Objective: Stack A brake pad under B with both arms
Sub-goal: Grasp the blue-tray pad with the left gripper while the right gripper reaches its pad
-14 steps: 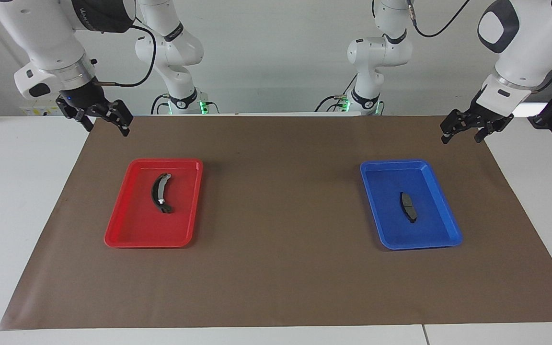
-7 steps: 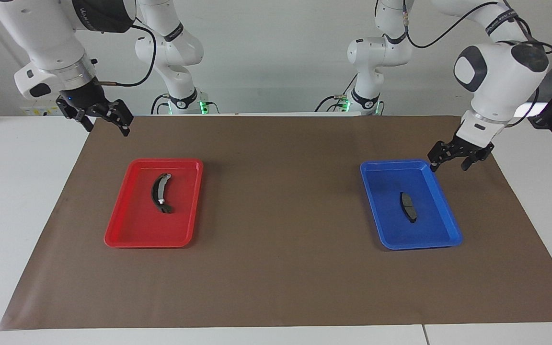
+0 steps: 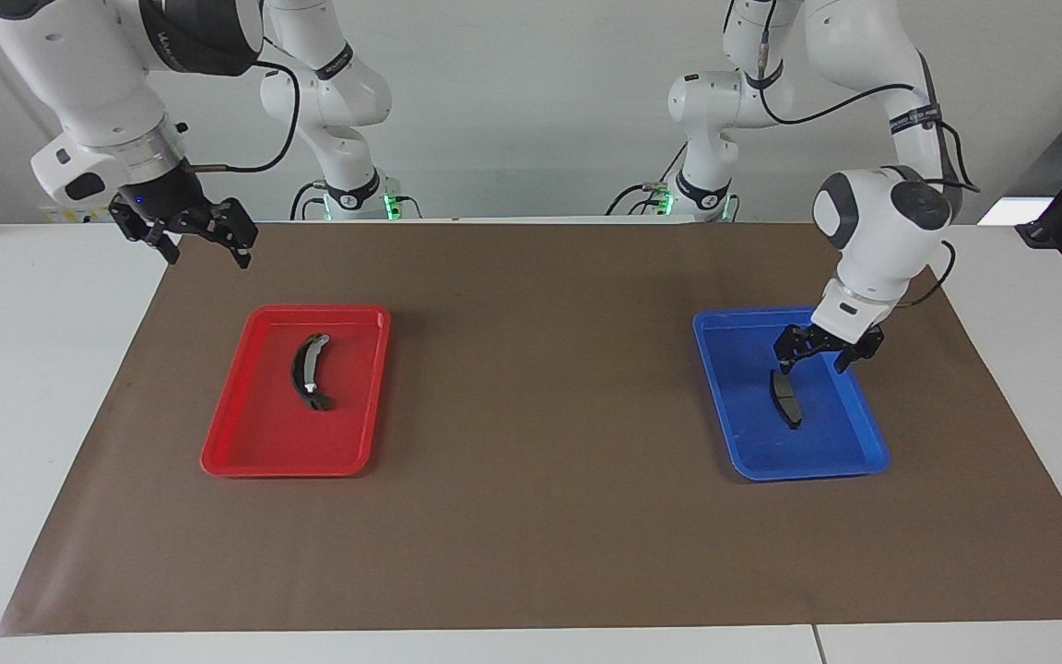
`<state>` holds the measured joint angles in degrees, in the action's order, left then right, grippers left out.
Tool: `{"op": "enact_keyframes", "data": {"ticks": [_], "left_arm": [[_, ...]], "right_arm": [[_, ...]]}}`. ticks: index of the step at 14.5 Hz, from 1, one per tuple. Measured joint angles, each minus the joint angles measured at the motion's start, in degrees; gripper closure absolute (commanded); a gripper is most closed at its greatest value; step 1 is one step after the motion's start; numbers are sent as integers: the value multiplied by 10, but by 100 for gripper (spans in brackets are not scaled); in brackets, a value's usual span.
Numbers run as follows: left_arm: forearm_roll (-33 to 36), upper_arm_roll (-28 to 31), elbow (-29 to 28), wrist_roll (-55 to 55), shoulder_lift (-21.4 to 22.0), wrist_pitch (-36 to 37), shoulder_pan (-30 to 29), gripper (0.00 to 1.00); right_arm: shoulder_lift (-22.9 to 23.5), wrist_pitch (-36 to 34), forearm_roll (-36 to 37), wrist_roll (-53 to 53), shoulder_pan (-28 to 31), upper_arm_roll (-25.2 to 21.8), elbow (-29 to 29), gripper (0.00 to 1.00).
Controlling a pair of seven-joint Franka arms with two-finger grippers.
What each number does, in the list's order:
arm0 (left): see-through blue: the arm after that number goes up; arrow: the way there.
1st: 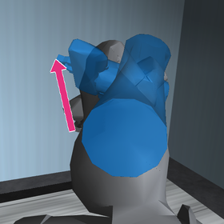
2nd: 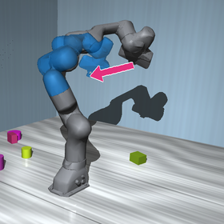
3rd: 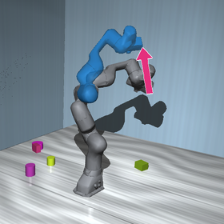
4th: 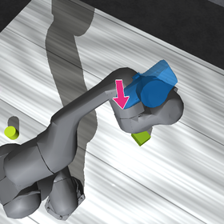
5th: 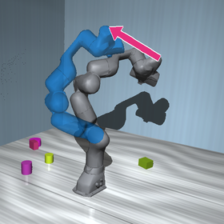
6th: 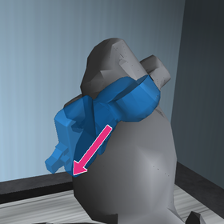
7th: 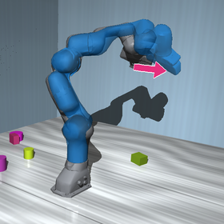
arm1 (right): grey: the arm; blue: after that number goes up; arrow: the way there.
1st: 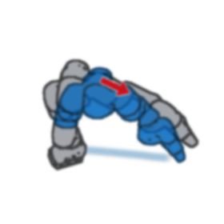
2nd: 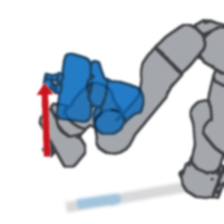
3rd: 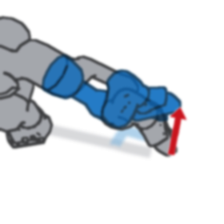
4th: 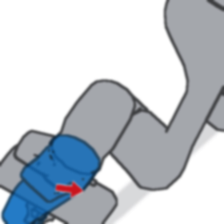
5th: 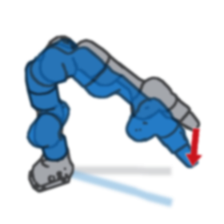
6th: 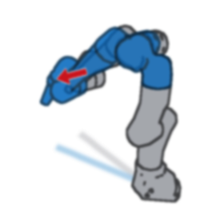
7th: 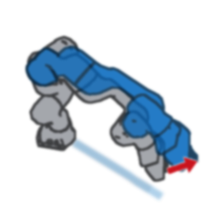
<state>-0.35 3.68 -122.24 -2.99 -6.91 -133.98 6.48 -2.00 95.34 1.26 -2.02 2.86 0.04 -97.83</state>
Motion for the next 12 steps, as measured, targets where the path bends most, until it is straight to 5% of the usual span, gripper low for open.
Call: {"op": "enact_keyframes", "data": {"ticks": [6, 7, 10, 12], "left_arm": [[0, 0, -38, 0, -33, -70, 4, 6], [0, 0, -38, 0, -38, -71, 5, 14], [0, 0, -39, 0, -45, -72, 6, 77], [0, 0, -39, 1, -44, -71, 6, 98]], "right_arm": [[11, 255, -1, 45, -3, 2, -214, 0], [13, 304, -1, 52, -3, 2, -251, 0], [21, 406, -1, 72, -3, 3, -336, 0], [25, 431, -1, 81, -8, 3, -358, 0]]}}
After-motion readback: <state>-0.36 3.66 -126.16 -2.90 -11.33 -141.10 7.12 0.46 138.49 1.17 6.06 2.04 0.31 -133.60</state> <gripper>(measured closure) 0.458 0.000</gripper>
